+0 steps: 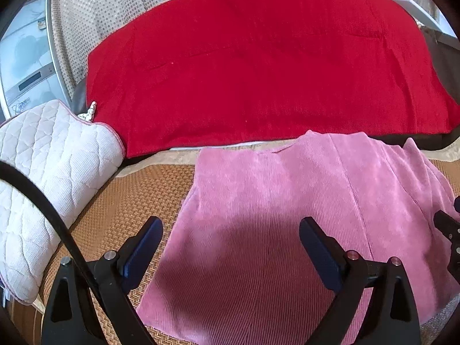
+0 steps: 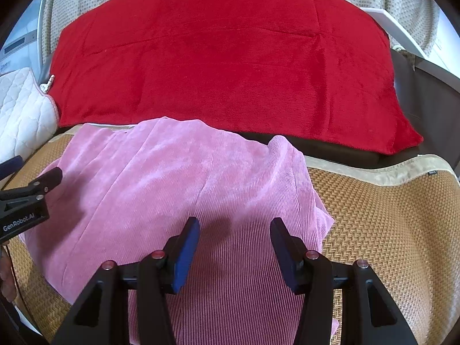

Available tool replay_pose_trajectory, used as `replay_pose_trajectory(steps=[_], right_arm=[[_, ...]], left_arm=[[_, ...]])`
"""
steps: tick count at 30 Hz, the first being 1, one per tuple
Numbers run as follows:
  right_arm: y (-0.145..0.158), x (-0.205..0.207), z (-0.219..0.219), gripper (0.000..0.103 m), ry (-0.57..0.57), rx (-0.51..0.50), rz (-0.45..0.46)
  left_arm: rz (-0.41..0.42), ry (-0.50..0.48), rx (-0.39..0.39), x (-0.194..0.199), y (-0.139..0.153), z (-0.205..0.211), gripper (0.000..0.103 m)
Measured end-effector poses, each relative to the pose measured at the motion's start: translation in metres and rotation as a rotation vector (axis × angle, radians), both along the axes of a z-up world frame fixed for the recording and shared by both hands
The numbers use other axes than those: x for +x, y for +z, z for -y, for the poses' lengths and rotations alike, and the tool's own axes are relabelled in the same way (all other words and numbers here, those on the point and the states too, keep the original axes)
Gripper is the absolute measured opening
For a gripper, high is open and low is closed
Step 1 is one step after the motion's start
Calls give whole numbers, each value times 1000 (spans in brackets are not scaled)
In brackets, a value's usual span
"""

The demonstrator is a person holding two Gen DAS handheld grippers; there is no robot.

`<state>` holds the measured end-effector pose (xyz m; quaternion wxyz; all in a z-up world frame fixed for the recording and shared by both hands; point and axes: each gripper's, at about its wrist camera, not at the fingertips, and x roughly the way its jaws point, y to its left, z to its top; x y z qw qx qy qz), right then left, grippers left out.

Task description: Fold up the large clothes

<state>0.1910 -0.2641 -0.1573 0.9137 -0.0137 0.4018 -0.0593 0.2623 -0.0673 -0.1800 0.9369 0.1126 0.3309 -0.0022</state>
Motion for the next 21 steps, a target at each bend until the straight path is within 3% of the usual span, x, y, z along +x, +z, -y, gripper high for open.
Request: replay_pose_trajectory(steps=[10,21], right_arm=[[1,0,3,55,-6,55,-7],[0,4,-9,55,17,52,-2]], left_arm=[[49,29,-42,-8,16,-15,96],[75,88,-95,-11,27,-43,96]])
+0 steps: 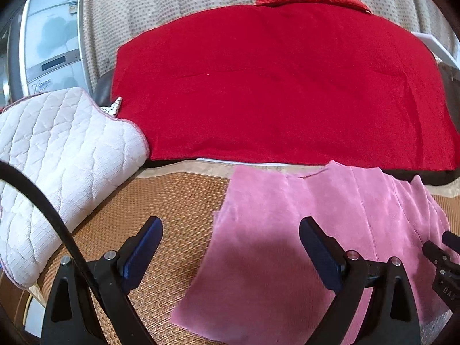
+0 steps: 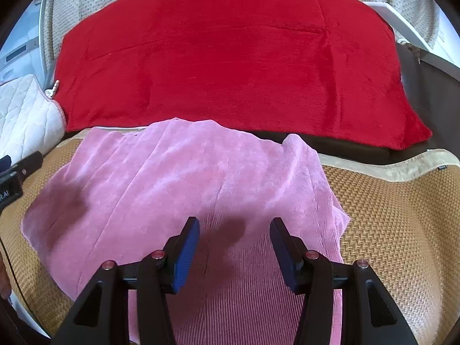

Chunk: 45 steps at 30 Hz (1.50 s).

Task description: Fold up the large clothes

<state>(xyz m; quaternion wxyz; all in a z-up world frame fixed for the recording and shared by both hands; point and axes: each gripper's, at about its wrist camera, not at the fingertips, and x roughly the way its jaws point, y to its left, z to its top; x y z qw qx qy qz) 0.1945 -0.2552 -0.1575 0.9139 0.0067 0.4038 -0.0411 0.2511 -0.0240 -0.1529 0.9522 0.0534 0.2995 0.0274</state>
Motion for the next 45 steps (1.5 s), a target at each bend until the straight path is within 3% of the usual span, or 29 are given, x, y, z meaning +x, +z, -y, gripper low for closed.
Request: replay_pose_trajectory(steps=[7,14,45], right_arm=[[0,2,-6,55,4,-16,2],[12,-5,-15,56,-10,-100,46],[42,-28,-34,56,39,-148,159]], left_arm=[[-11,-8,0,-1,-2,-1,96],[-12,-27,16,-2,-4,10,96],[4,-33,30,-2,-5,14,96]])
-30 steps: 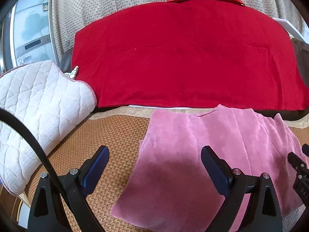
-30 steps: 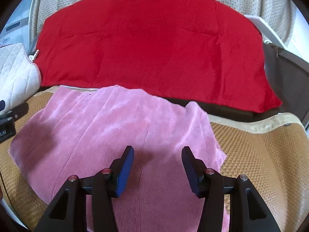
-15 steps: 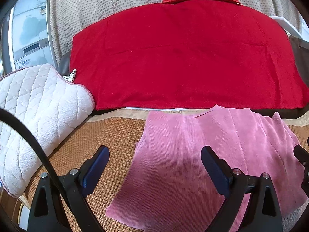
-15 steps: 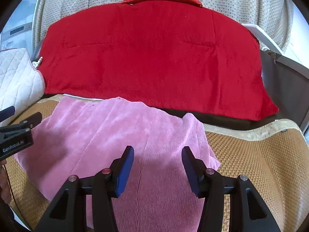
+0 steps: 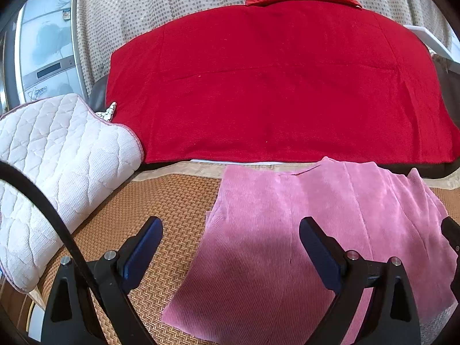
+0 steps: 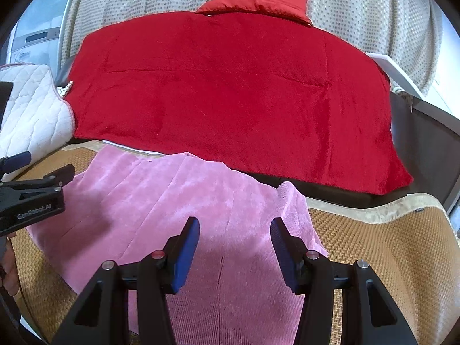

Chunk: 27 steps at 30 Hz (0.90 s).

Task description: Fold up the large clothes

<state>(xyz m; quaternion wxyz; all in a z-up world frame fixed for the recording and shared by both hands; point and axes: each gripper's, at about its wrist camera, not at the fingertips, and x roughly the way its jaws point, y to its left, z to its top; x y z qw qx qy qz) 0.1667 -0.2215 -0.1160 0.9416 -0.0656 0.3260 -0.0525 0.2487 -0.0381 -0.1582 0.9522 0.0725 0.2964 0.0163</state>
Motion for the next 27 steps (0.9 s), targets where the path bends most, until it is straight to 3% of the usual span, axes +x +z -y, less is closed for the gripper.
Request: replay_pose_trajectory(steps=[27], right_arm=[[13,-8,-30,56,69,-27,31]], left_arm=[[18,33,-5,-4,7,-18,96]])
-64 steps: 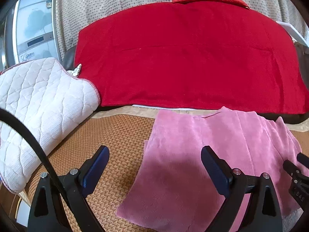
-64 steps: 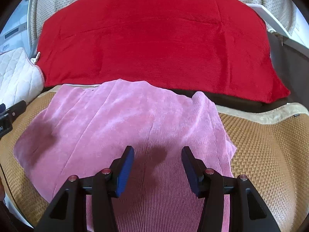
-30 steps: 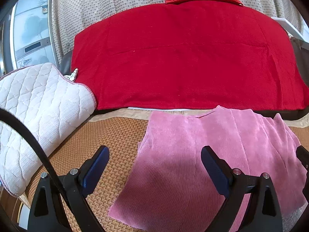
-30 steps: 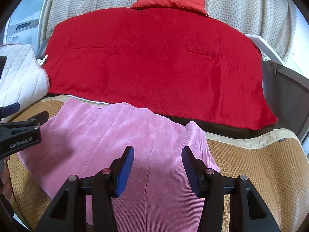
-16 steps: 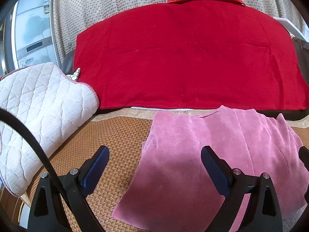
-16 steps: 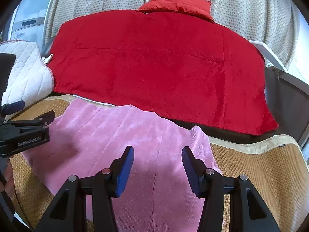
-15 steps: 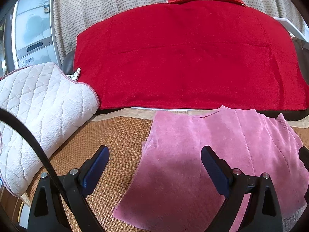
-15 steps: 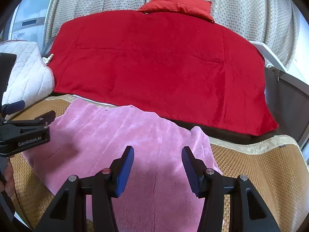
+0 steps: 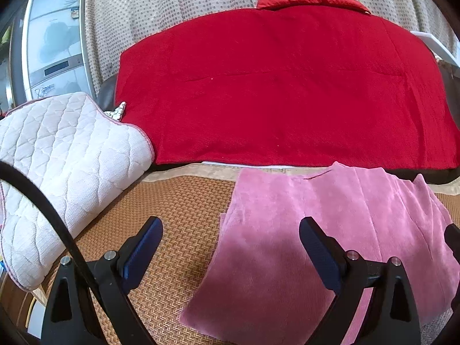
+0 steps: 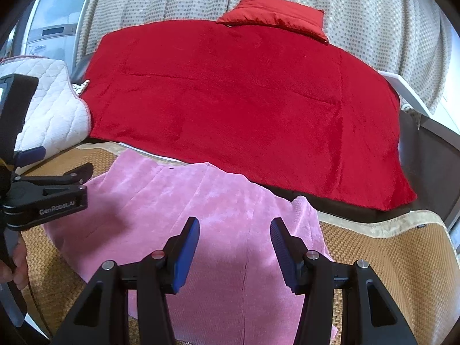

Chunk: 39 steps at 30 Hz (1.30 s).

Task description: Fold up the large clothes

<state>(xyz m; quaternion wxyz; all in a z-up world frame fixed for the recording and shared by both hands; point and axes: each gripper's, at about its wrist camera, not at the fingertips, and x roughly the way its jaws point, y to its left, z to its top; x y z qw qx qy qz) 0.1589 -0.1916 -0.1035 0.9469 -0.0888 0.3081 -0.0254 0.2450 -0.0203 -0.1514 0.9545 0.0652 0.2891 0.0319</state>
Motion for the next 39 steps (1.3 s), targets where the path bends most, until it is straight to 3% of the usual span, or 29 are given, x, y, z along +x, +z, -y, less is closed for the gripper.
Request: replay_pose_trajectory(steps=[12,15,21,25,39], right_arm=[[5,-6,-24,56,70,-10,-17],[0,-4,-30,56,110,13,-81],[-28,-1,-36,56,183,72,-289],[-41,-4,-29,56,175,82,-345],[-42,-9,1,56,133,109,-350]], left_arm=[[28,29,2,-9,13,-20,96],[40,41,8,-11,15,-25,96],[54,43,22,-15,12,-31,96],[52,21,24,-15,11,-24,96],[56,-45,65,-16,6,13,96]])
